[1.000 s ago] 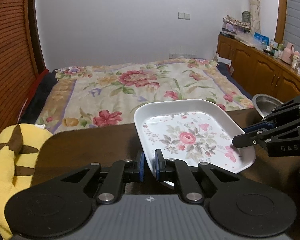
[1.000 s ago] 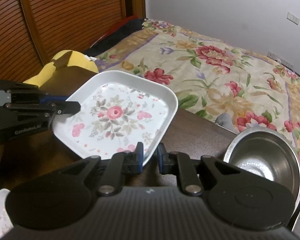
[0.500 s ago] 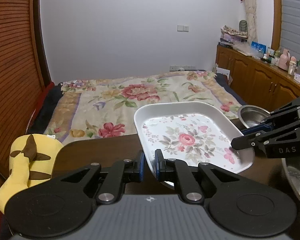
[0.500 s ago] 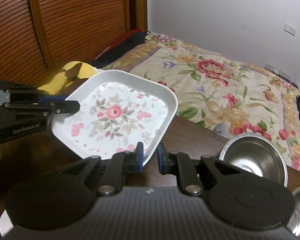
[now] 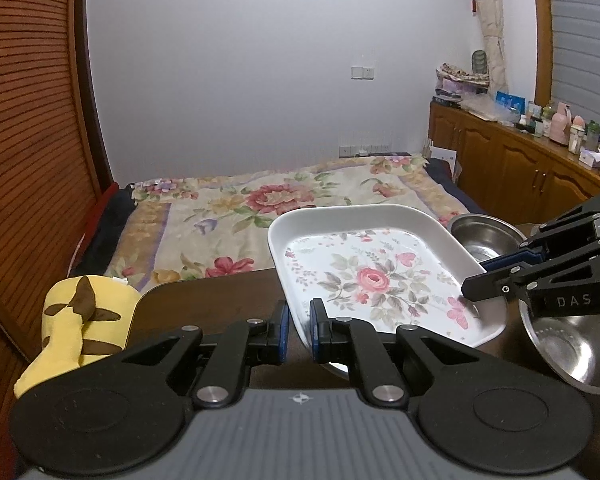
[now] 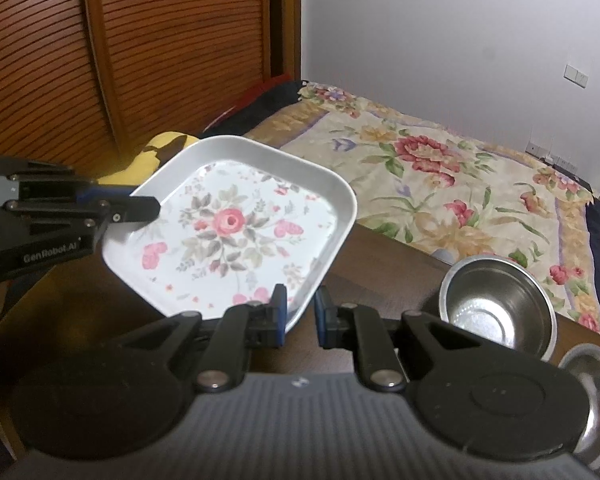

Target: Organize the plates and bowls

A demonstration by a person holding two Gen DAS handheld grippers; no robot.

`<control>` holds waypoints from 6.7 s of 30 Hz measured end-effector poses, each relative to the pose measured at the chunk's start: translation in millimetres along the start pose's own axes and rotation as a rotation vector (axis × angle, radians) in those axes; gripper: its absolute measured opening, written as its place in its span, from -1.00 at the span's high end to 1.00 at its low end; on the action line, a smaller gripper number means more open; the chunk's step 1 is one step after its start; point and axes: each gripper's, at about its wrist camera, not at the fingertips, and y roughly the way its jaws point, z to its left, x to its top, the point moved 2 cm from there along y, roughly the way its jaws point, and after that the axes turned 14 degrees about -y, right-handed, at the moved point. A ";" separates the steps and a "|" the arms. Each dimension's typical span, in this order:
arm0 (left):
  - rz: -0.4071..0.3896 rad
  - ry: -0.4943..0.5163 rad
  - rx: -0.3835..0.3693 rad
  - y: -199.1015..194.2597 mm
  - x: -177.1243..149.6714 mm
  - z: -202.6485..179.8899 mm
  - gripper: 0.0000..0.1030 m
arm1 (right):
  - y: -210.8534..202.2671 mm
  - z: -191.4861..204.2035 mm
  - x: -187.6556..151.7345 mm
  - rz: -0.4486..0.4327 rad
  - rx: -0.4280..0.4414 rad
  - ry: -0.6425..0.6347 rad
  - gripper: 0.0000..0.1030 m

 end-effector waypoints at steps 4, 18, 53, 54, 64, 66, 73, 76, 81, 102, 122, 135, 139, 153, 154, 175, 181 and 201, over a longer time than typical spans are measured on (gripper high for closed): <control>-0.009 0.000 -0.004 -13.9 -5.6 -2.1 0.77 | -9.5 7.1 -3.9 -0.009 -0.005 -0.005 0.69; -0.009 0.015 -0.002 -49.6 -35.7 -7.4 0.78 | -38.7 27.8 -23.3 -0.037 -0.012 -0.021 0.69; 0.081 -0.026 0.006 -89.4 -119.9 -0.4 0.78 | -60.1 92.2 -84.4 -0.029 0.061 -0.014 0.68; 0.085 -0.027 0.006 -89.4 -121.7 -0.3 0.78 | -60.5 93.2 -85.7 -0.030 0.062 -0.014 0.68; 0.107 -0.033 0.010 -86.9 -132.3 1.5 0.78 | -59.7 96.2 -96.3 -0.036 0.067 0.007 0.68; 0.113 -0.032 0.013 -85.3 -134.4 1.1 0.78 | -60.2 98.2 -97.8 -0.038 0.066 0.007 0.67; 0.114 -0.019 0.024 -81.5 -138.5 0.1 0.77 | -56.1 98.4 -100.1 -0.042 0.063 0.017 0.67; 0.116 -0.020 0.026 -80.0 -139.4 0.7 0.77 | -56.2 97.9 -101.0 -0.044 0.065 0.027 0.66; 0.115 -0.022 0.029 -77.9 -140.0 1.1 0.77 | -54.7 98.0 -102.3 -0.048 0.062 0.035 0.65; 0.076 -0.050 0.016 -83.3 -129.3 5.1 0.22 | -63.8 89.5 -103.0 -0.104 0.073 0.078 0.62; -0.048 -0.002 -0.124 -63.9 -93.2 -83.0 -0.97 | -132.4 12.7 -135.6 -0.329 -0.248 0.190 -0.93; -0.020 0.034 -0.209 -25.1 -89.0 -137.3 -0.76 | -98.9 -41.3 -174.6 -0.337 -0.335 0.299 -1.00; -0.001 0.039 -0.209 -12.8 -87.6 -145.1 -0.54 | -88.7 -52.7 -181.3 -0.317 -0.311 0.307 -0.90; 0.082 -0.020 -0.195 19.5 -86.0 -158.7 0.04 | -71.2 -69.3 -186.2 -0.295 -0.180 0.347 -0.16; 0.089 -0.020 -0.194 20.9 -87.0 -159.7 0.05 | -70.5 -69.6 -185.8 -0.293 -0.177 0.348 -0.14; 0.085 0.005 -0.189 -4.5 -95.4 -160.5 0.39 | -86.8 -57.7 -185.8 -0.292 -0.193 0.340 0.38; 0.075 0.020 -0.201 -26.5 -105.2 -158.5 0.39 | -98.3 -42.4 -192.1 -0.282 -0.191 0.329 0.38; 0.111 0.048 -0.213 -49.9 -140.2 -155.2 0.38 | -114.2 -9.4 -204.8 -0.255 -0.185 0.306 0.38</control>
